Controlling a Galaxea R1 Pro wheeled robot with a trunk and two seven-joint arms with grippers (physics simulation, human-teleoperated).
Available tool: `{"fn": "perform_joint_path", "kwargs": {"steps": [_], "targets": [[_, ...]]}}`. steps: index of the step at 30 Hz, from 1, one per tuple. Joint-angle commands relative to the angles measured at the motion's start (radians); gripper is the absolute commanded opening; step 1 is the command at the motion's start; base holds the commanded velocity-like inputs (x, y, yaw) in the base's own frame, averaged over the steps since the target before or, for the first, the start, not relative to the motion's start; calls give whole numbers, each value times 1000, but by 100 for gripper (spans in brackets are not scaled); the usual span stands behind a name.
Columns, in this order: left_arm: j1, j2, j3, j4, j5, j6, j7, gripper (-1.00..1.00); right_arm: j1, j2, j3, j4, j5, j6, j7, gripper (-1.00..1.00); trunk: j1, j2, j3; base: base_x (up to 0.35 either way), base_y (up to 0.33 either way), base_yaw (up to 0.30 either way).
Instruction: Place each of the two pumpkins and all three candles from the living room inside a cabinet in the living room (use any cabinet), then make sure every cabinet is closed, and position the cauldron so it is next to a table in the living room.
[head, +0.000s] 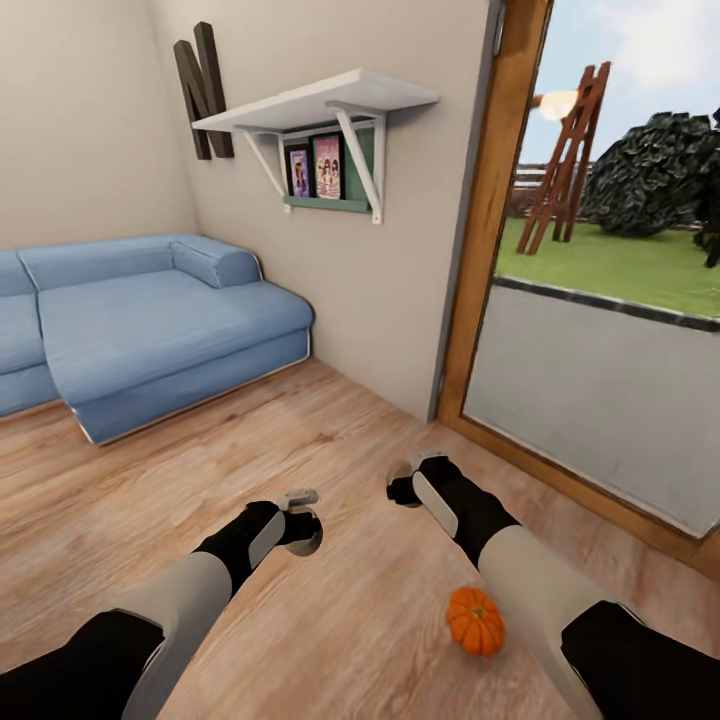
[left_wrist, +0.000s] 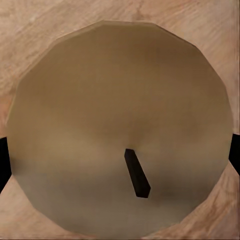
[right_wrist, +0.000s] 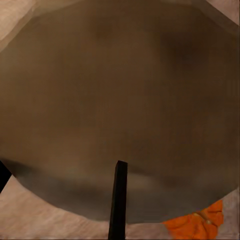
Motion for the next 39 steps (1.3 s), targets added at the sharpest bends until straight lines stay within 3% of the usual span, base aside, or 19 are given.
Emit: {"fn": "perform_joint_path", "kwargs": {"steps": [1,24,30,39], "targets": [[0,1,-7,-3,11,5,8,-100,-1,0,5,1,-10,2,-10,-100,-1,0,-1,-311,66,-287],[0,-1,-7,-3,11,4,8,-100,-1,0,5,12,-10,2,-10,-100,-1,0,16,-310,123,-278],[0,-1,-7,1,11,5,8,-100,-1,0,5,12,-11,2,-10,-100,-1,0,23,-68,27,-239],[0,1,-6,2,11,8,5,-100,-1,0,6,12,-11,2,-9,-100,-5,2,64,-2,1,-146]]}}
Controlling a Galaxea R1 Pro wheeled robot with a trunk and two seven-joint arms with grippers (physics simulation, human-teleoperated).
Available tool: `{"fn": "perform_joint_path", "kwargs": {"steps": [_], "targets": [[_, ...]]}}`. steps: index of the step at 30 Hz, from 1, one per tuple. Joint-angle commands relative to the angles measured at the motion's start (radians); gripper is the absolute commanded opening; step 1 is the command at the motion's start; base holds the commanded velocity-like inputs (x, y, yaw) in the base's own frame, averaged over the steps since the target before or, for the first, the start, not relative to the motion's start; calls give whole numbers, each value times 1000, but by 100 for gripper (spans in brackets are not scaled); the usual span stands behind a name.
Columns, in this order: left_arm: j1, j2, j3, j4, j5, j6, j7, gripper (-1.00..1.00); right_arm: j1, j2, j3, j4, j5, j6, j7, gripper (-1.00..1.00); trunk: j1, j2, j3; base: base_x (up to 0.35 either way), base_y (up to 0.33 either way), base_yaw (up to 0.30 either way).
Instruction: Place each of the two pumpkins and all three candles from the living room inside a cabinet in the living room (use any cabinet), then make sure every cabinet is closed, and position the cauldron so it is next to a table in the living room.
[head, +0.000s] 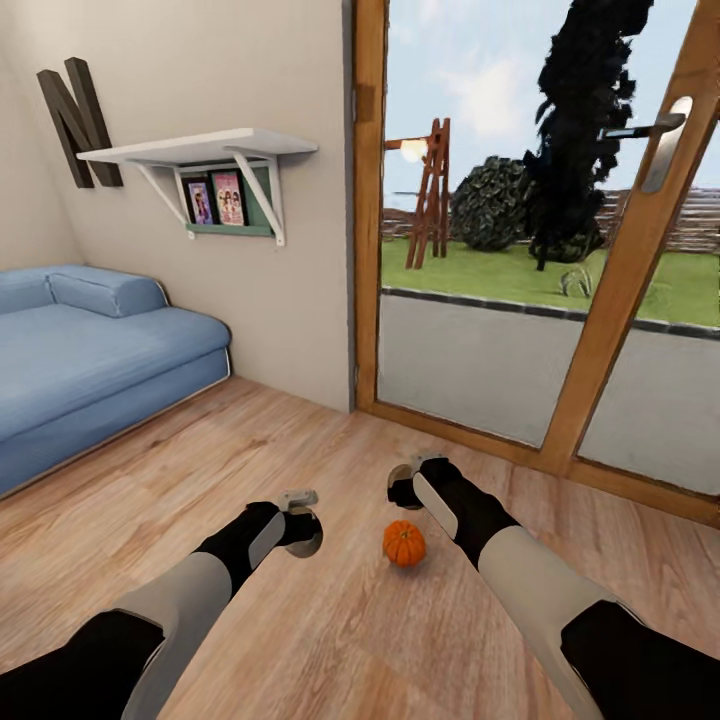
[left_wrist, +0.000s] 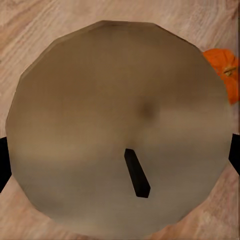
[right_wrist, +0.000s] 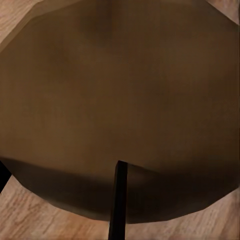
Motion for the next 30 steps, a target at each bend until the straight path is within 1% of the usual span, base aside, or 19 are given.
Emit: {"fn": "perform_joint_path", "kwargs": {"steps": [1,5,8,14,17,30], "targets": [[0,1,-7,-2,11,4,8,-100,-1,-1,5,-1,-11,2,-10,-100,-1,0,3,0,0,-18],[0,1,-7,-1,11,4,13,-100,-1,-1,6,-1,-10,2,-10,-100,-2,1,19,0,0,-24],[0,1,-7,-1,11,2,14,-100,-1,-1,5,-1,-9,2,-10,-100,-4,2,30,0,0,-178],[0,0,-8,1,11,-2,15,-100,-1,-1,4,-1,-8,2,-11,-100,-4,2,30,-4,0,-279],[0,-1,-8,1,11,-1,13,-100,-1,-1,4,-1,-8,2,-11,-100,-4,2,30,-142,50,-296],[0,-2,-8,2,11,1,12,-100,-1,-1,3,11,-10,2,-10,-100,-4,2,30,-244,213,-297]]}}
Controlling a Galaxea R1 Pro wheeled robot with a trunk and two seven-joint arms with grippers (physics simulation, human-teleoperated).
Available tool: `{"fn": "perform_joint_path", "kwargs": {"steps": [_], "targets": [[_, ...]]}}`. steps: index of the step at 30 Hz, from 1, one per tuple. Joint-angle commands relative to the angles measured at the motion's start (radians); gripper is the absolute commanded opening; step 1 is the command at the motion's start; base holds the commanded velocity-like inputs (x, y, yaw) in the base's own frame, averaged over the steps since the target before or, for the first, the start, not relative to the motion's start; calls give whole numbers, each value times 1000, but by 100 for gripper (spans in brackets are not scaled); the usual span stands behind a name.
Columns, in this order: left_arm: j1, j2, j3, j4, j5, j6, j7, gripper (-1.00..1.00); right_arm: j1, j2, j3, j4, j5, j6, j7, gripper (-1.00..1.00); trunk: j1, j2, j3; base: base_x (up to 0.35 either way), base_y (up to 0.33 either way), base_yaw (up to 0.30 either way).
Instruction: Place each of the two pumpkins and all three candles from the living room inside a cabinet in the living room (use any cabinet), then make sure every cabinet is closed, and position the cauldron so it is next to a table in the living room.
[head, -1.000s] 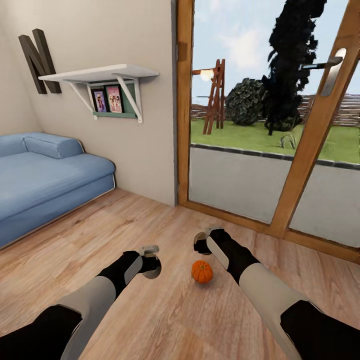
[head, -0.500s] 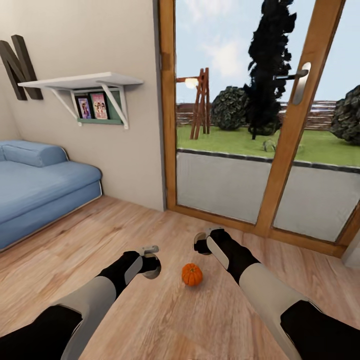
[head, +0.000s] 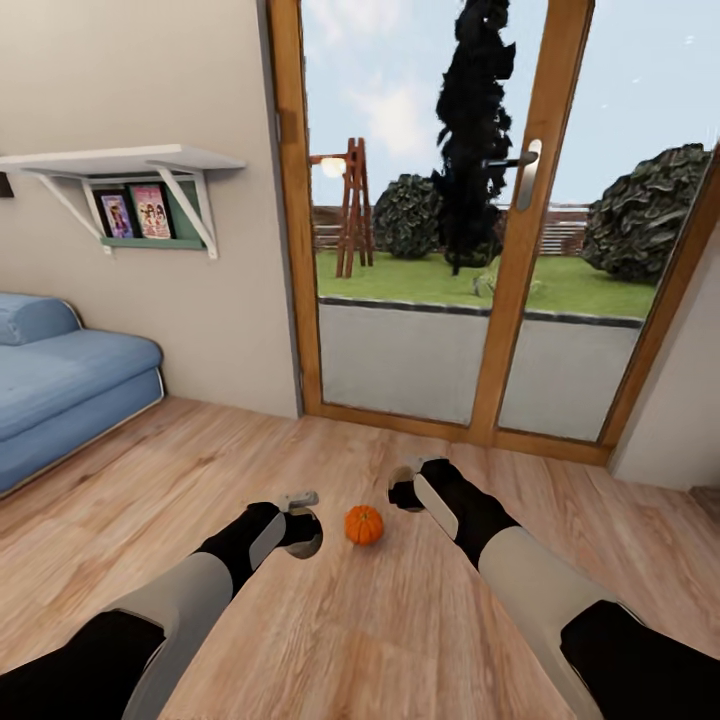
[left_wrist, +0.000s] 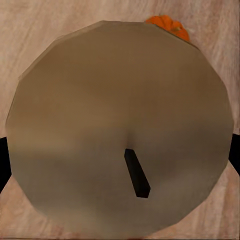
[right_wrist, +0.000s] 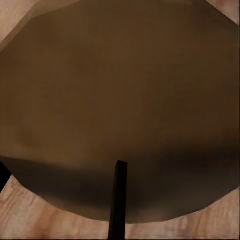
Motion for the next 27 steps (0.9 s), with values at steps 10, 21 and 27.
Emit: {"fn": "perform_joint_path", "kwargs": {"steps": [10,21,27], "targets": [[0,0,-7,-2,11,4,8,-100,-1,0,6,3,-8,2,-10,-100,-1,-1,-1,-241,236,-299],[0,-2,-10,4,11,-4,11,-100,-1,0,6,9,-8,2,-10,-100,-1,-1,-1,-119,117,-299],[0,-2,-8,2,11,-5,11,-100,-1,0,7,17,-10,2,-14,-100,-1,-1,0,-1,1,-299]]}}
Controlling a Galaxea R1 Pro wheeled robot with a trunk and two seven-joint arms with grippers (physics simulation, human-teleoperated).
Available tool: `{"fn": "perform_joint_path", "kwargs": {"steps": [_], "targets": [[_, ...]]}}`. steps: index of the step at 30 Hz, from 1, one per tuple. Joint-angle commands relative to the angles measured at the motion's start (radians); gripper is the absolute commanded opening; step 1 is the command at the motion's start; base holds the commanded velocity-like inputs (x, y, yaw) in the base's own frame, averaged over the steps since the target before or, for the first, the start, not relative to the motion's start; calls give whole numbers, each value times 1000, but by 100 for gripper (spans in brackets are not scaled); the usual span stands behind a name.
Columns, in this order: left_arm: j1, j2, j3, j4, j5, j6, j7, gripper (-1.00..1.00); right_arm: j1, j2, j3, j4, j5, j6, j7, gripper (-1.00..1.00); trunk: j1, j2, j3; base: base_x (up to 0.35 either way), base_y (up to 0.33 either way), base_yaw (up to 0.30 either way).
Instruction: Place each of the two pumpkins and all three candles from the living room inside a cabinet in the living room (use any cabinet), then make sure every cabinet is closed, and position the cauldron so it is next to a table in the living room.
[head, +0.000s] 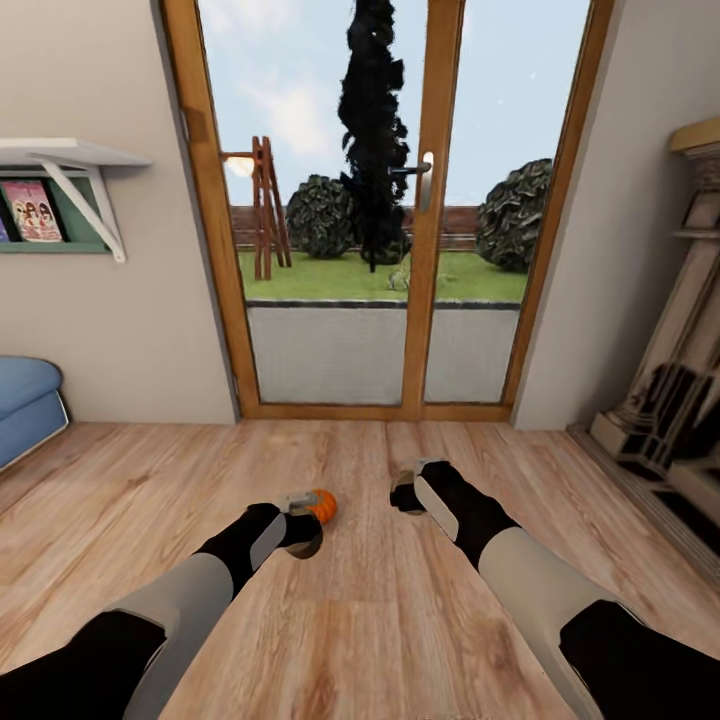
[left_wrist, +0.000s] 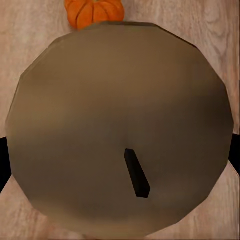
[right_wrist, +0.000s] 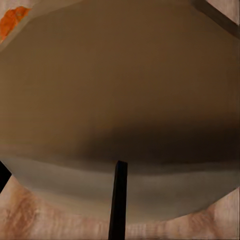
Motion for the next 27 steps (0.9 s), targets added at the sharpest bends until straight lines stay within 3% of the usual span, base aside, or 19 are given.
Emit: {"fn": "perform_joint_path", "kwargs": {"steps": [1,5,6,11,13,18,27], "targets": [[0,0,-7,-3,10,5,8,-100,-1,0,6,0,-8,2,-11,-100,0,0,-1,0,0,-299],[0,0,-6,-3,13,5,8,-100,-1,-4,7,75,-9,-3,-8,-100,0,0,1,0,0,-299],[0,0,-6,-3,13,4,8,-100,-1,-7,7,130,-10,-25,-6,-100,0,0,2,0,0,-299],[0,1,-6,15,13,2,8,-100,3,-10,11,222,-7,-114,5,-100,0,0,5,0,0,-299],[0,3,-6,46,13,-27,8,-100,22,-10,12,248,-7,-124,17,-100,0,0,6,0,0,-297],[0,3,-6,164,14,-150,5,-100,67,-10,12,263,-6,-128,24,-100,0,0,9,0,0,-294],[1,3,-6,218,16,-180,2,-100,104,-9,13,310,-5,-150,27,-100,0,0,15,0,0,-293]]}}
